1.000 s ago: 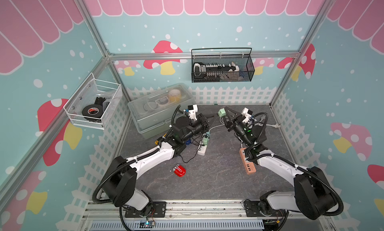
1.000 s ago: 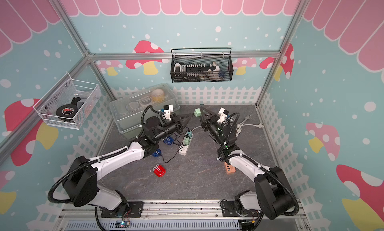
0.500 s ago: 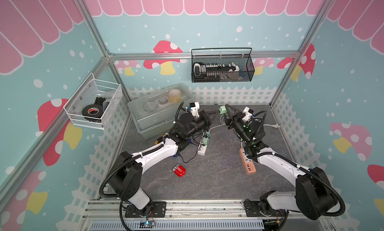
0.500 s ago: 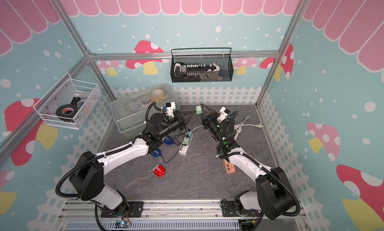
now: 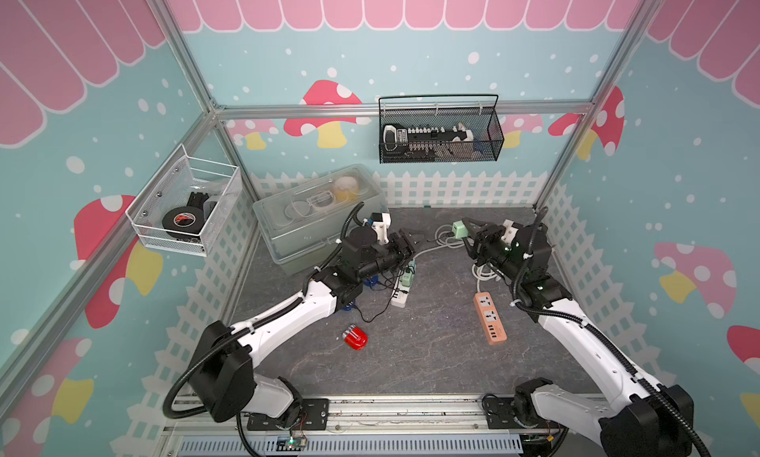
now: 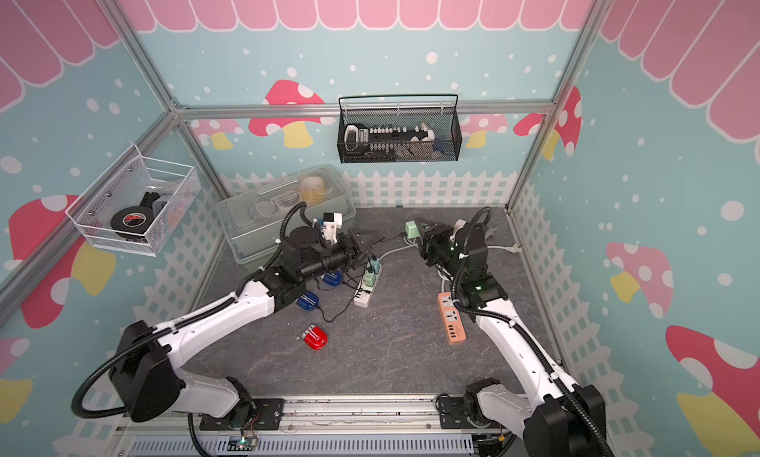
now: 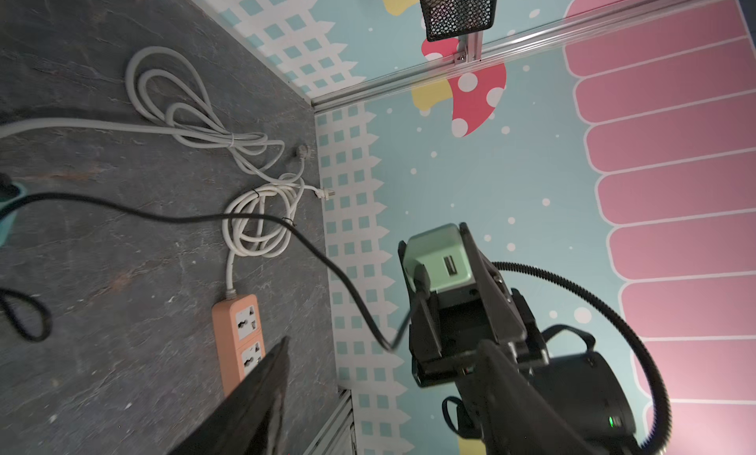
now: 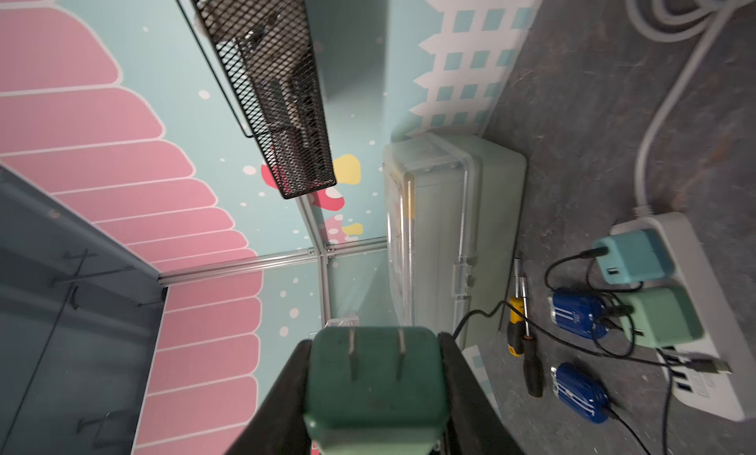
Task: Charge the electric shaver
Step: Insert the charging cable into the plug.
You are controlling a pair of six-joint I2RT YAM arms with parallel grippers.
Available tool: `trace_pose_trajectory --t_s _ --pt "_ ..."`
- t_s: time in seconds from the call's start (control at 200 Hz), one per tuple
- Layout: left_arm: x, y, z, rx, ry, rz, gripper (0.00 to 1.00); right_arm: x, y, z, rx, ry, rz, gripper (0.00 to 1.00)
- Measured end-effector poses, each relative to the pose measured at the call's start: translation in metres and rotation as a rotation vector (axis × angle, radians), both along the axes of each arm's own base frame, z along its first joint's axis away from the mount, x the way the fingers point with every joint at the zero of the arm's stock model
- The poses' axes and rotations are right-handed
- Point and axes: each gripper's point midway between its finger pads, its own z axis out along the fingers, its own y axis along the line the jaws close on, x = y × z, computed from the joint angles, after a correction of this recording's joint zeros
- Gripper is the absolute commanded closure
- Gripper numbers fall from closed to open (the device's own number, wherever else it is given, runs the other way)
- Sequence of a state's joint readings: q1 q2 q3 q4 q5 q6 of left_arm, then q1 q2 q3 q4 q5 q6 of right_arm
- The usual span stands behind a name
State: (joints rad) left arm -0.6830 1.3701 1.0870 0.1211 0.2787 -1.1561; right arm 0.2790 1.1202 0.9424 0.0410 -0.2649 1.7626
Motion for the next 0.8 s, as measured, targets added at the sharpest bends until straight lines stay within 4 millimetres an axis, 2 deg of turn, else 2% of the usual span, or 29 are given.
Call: trace_pose_trajectory --t_s 0.085,0.17,0.24,0.325,0.455,0.56,0.66,0.8 --pt "-0.015 0.014 0.016 0.071 -0.100 -0.007 0.32 -0.006 0.002 -0.019 -0.032 0.124 0.040 1.00" --pt "-0.022 0.016 0.019 0.157 -0.192 -0.023 0.34 -0.014 0.008 -0.039 -0.050 0.235 0.087 1.00" --pt "-0.021 0.009 0.012 0.231 -0.244 -0.051 0.35 -0.022 0.011 -0.052 -0.054 0.306 0.113 1.00" --pt "-0.016 -0.004 -0.009 0.321 -0.274 -0.095 0.32 -0.032 0.013 -0.062 -0.041 0.372 0.135 1.00" --pt "-0.010 -0.025 -0.046 0.425 -0.279 -0.162 0.29 -0.040 0.018 -0.066 -0.007 0.429 0.165 1.00" --pt "-0.010 -0.039 -0.063 0.461 -0.279 -0.203 0.29 -0.043 0.022 -0.065 0.021 0.449 0.182 1.00" --pt "-0.010 -0.048 -0.066 0.457 -0.283 -0.224 0.30 -0.045 0.024 -0.064 0.042 0.462 0.193 1.00" --pt "-0.009 -0.062 -0.058 0.432 -0.303 -0.240 0.34 -0.046 0.027 -0.062 0.068 0.471 0.201 1.00"
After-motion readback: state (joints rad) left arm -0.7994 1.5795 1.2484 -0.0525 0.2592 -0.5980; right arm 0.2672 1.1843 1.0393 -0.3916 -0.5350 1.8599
